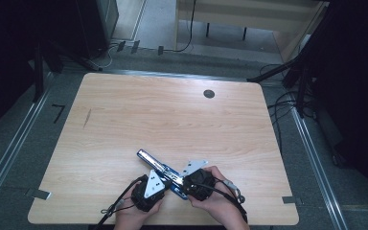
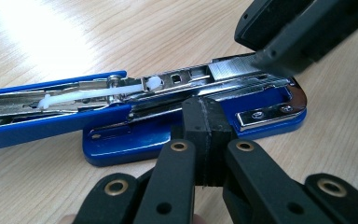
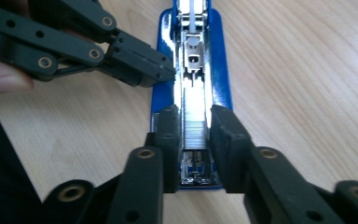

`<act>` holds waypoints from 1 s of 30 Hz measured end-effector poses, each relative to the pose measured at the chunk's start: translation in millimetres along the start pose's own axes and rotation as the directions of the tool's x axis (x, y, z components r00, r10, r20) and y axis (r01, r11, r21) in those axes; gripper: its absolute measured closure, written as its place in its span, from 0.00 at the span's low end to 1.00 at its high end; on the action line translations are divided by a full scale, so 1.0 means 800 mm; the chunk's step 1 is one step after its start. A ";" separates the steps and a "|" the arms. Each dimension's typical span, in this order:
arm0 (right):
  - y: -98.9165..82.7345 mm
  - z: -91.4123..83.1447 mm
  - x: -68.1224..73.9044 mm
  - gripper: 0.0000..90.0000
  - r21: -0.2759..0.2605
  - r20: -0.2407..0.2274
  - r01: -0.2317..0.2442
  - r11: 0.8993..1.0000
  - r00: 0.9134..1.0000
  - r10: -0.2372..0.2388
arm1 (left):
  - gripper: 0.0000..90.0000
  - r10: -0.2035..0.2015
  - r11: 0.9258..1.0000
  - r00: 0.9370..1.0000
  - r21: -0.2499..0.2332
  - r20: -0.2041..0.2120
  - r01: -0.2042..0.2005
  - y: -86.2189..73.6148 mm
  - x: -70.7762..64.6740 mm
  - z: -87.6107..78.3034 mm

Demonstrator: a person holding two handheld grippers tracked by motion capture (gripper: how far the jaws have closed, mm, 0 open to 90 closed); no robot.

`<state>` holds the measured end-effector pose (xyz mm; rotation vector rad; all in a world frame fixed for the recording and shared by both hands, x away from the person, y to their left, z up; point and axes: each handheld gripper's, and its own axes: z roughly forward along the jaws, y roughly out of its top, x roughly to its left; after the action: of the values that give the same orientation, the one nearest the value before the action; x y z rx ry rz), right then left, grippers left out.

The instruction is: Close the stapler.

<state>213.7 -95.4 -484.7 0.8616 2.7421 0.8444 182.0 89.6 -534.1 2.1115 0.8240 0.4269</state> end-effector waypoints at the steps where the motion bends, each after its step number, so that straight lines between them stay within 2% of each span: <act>1: 0.000 -0.001 -0.001 0.80 -0.011 -0.011 -0.006 1.000 1.000 0.006 | 1.00 0.000 1.000 1.000 0.000 0.000 0.000 0.000 0.000 0.000; 2: 0.000 -0.001 -0.001 0.80 -0.011 -0.011 -0.006 1.000 1.000 0.006 | 1.00 -0.001 1.000 1.000 0.000 0.000 0.001 0.000 0.000 0.000; 3: 0.000 -0.004 -0.002 0.84 -0.046 -0.010 -0.026 0.999 1.000 0.026 | 1.00 0.000 1.000 1.000 0.000 0.001 0.000 0.000 0.000 0.000; 4: 0.000 -0.004 -0.002 0.84 -0.046 -0.010 -0.026 0.999 1.000 0.026 | 1.00 0.000 1.000 1.000 -0.001 0.000 0.000 0.000 0.000 0.000; 6: 0.001 -0.004 -0.003 0.89 -0.085 -0.010 -0.045 0.995 0.999 0.044 | 1.00 0.000 1.000 1.000 -0.001 0.001 0.000 0.000 0.000 0.000; 11: 0.000 0.005 -0.002 1.00 -0.126 0.001 -0.048 0.991 0.999 0.048 | 1.00 -0.001 1.000 1.000 -0.001 0.000 0.001 0.000 0.000 0.000; 13: 0.001 0.009 0.000 1.00 -0.164 0.007 -0.043 0.986 0.999 0.045 | 1.00 0.000 1.000 1.000 0.001 0.000 0.000 0.000 0.000 0.000; 17: 0.003 0.014 0.001 1.00 -0.189 0.017 -0.042 0.981 0.999 0.046 | 1.00 0.003 1.000 1.000 0.004 0.000 -0.003 0.000 0.000 0.000; 30: 0.002 0.025 0.000 1.00 -0.199 0.041 -0.037 0.979 0.998 0.047 | 1.00 0.002 1.000 1.000 0.003 0.000 -0.002 0.000 0.000 0.000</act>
<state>220.4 -84.9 -500.4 0.8894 2.5549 1.0709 181.8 89.6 -534.1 2.1146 0.8235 0.4270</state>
